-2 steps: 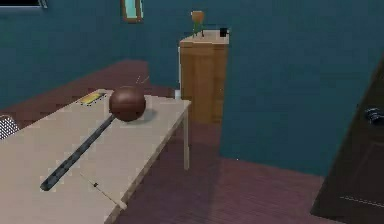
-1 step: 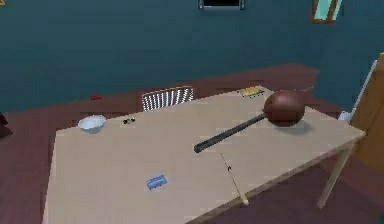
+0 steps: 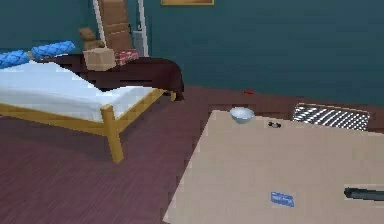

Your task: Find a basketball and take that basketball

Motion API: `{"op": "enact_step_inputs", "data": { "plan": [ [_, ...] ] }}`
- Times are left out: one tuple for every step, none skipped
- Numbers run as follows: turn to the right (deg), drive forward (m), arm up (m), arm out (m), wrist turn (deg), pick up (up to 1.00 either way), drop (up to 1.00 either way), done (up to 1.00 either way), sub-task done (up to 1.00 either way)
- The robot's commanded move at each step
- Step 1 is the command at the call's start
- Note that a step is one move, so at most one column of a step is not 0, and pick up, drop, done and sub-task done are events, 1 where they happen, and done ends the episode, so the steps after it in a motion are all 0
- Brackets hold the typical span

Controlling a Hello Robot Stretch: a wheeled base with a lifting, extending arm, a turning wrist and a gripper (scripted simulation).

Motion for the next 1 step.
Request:
{"op": "enact_step_inputs", "data": {
  "plan": [
    [-18.0,0.0,0.0,0.0,0.0,0.0,0.0,0.0,0.0]
  ]
}}
